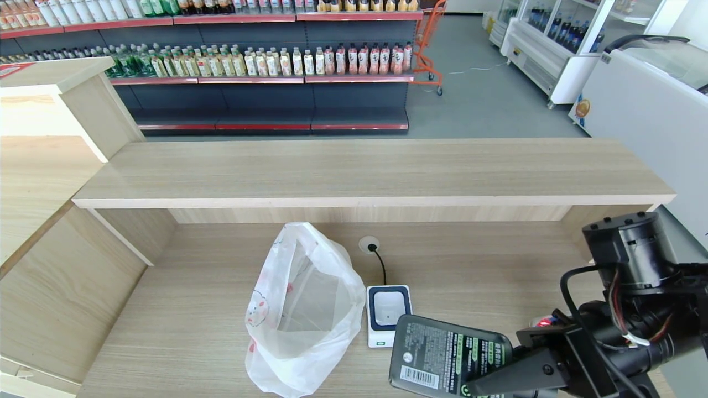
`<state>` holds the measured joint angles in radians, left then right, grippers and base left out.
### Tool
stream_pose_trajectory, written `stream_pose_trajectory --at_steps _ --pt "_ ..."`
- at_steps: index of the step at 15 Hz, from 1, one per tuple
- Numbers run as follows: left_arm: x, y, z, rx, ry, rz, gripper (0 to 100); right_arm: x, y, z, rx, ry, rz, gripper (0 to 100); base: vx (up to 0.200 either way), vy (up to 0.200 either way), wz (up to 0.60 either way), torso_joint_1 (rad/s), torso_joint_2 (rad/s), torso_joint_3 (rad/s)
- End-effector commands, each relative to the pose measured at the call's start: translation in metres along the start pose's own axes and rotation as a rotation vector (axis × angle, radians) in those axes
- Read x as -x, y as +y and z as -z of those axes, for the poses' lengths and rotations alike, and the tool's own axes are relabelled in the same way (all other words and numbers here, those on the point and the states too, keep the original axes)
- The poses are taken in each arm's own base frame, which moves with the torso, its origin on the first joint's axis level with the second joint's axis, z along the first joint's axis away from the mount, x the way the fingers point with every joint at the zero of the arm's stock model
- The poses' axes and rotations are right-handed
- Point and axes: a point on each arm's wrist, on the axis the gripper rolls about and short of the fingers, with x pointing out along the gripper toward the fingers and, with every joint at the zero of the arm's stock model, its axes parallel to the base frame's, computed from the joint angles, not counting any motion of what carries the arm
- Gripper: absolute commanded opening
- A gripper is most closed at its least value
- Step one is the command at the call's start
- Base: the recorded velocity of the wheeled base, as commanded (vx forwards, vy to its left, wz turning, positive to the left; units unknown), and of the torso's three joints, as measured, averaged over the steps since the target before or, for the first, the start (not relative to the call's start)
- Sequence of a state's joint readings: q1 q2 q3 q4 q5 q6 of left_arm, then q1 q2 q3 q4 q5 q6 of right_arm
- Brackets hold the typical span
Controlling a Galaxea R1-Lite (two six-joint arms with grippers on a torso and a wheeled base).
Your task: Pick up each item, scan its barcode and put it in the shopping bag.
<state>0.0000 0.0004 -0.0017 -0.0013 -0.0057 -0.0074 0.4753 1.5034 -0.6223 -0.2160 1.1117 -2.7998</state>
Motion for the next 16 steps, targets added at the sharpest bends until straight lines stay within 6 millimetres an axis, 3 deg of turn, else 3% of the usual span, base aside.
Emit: stream_pose_trajectory --at_steps 1,5,8,16 --pt "0.000 0.000 0.000 0.000 -0.001 0.000 100 0.002 0.007 0.003 0.062 0.013 -0.014 0 0.000 0.000 0.00 0.000 0.00 0.000" --pt "0.000 0.000 0.000 0.000 -0.001 0.000 100 -0.002 0.022 0.021 0.044 0.022 -0.027 0 0.000 0.000 0.00 0.000 0.00 0.000" --pt "0.000 0.000 0.000 0.000 -0.001 0.000 100 -0.008 0.032 0.022 0.013 0.004 -0.027 0 0.000 0.000 0.00 0.000 0.00 0.000" --pt "0.000 0.000 0.000 0.000 -0.001 0.000 100 -0.009 0.035 0.022 0.004 -0.003 -0.027 0 0.000 0.000 0.00 0.000 0.00 0.000"
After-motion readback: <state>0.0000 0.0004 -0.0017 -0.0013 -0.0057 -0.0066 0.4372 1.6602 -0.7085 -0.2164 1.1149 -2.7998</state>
